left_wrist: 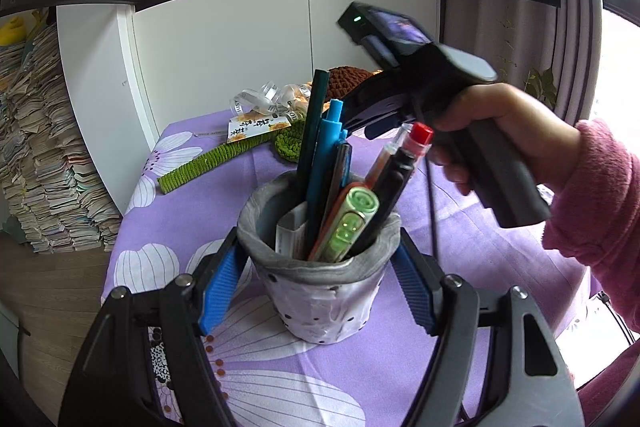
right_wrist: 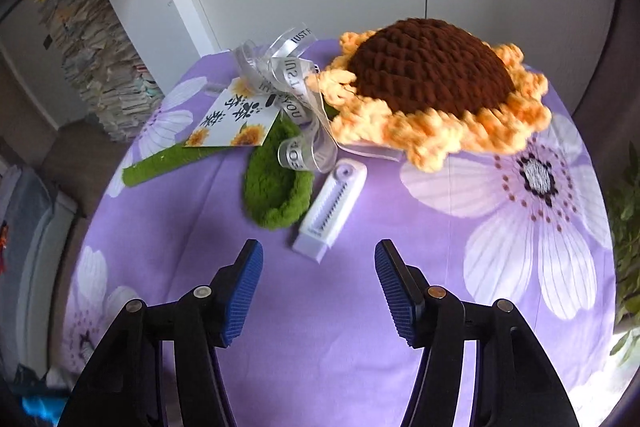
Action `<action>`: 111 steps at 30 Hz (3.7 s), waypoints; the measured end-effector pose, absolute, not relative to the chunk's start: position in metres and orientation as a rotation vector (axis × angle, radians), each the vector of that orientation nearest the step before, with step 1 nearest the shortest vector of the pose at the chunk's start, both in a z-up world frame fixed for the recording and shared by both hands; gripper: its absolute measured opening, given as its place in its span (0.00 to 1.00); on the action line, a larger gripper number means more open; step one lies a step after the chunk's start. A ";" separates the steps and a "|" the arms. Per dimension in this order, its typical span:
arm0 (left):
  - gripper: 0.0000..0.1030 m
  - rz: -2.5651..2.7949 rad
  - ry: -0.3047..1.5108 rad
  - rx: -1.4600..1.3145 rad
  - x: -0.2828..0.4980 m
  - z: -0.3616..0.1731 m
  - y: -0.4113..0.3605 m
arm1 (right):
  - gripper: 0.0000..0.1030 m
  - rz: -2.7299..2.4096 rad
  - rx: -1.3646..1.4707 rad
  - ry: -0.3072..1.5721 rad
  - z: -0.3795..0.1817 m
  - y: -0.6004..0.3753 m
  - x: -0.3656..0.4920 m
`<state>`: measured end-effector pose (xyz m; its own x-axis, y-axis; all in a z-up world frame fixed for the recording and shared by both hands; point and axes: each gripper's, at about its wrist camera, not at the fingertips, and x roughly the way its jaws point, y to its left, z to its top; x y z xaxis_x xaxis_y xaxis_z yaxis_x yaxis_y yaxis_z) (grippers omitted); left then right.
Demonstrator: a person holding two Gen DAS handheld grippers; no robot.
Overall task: Organize stationery
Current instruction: 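Grasp the white correction-tape dispenser with the right gripper, then lower the correction-tape dispenser into the cup and open the right gripper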
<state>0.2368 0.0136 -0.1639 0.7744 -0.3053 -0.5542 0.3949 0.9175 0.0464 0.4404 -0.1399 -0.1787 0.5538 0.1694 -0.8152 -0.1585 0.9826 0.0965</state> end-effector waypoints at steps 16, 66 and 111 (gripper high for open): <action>0.70 -0.376 0.571 0.162 0.238 -0.165 0.014 | 0.33 0.182 0.023 1.075 -0.196 -0.133 0.466; 0.70 -0.389 0.577 0.159 0.238 -0.163 0.016 | 0.26 0.294 -0.219 1.147 -0.185 -0.136 0.397; 0.70 -0.387 0.553 0.195 0.232 -0.167 0.014 | 0.25 0.745 -0.156 0.866 -0.095 -0.078 0.297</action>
<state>0.2317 0.0142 -0.1666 0.7812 -0.3043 -0.5452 0.4079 0.9098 0.0767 0.2966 -0.0784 -0.0951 0.4168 0.5297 -0.7387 -0.6509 0.7412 0.1643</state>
